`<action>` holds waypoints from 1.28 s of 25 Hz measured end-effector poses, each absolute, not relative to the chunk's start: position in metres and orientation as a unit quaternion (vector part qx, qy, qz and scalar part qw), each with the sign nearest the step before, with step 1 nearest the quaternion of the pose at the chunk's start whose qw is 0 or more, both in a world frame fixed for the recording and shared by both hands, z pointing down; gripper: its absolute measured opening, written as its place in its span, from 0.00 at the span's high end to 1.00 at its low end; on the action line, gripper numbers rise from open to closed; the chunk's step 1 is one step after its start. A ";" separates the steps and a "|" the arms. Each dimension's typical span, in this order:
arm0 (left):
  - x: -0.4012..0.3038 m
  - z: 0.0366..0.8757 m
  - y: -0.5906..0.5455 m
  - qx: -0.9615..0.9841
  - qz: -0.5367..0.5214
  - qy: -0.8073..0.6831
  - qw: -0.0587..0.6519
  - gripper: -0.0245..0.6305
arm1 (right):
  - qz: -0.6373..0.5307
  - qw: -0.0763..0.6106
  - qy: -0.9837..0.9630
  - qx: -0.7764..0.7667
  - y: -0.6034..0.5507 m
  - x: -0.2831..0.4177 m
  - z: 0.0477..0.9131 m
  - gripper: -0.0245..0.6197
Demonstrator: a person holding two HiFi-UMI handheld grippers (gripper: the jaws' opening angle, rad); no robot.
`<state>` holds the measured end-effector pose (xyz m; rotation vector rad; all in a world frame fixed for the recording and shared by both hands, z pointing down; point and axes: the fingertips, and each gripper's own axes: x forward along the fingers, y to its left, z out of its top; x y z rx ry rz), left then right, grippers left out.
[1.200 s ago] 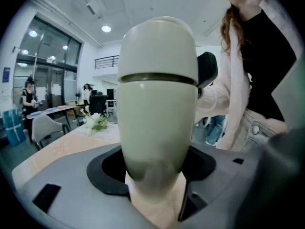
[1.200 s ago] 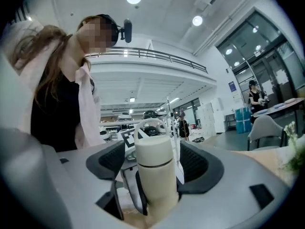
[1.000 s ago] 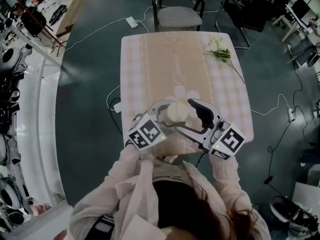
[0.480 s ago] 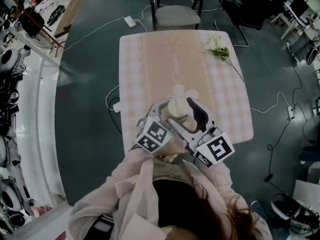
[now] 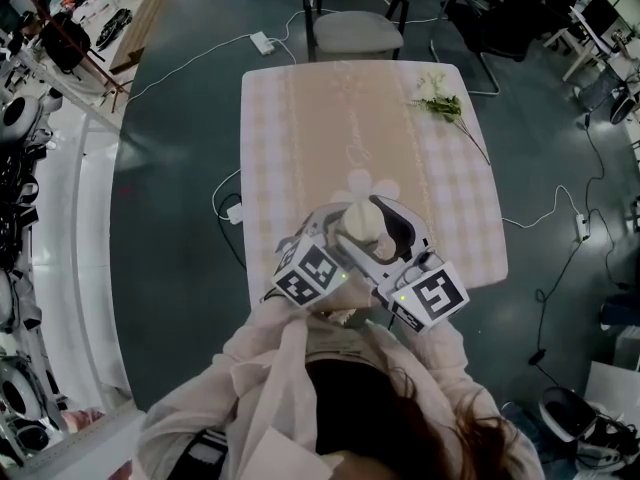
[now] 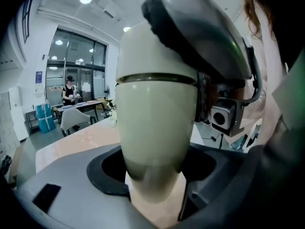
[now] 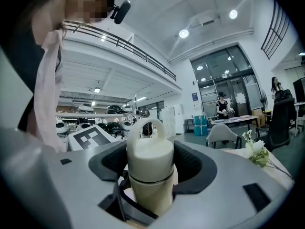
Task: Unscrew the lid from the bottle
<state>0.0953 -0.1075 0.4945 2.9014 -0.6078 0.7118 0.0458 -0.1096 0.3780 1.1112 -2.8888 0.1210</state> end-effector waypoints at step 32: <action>0.091 0.487 -0.018 0.960 0.241 0.142 0.007 0.48 | 0.047 0.010 -0.998 0.044 -0.041 0.027 0.364 0.49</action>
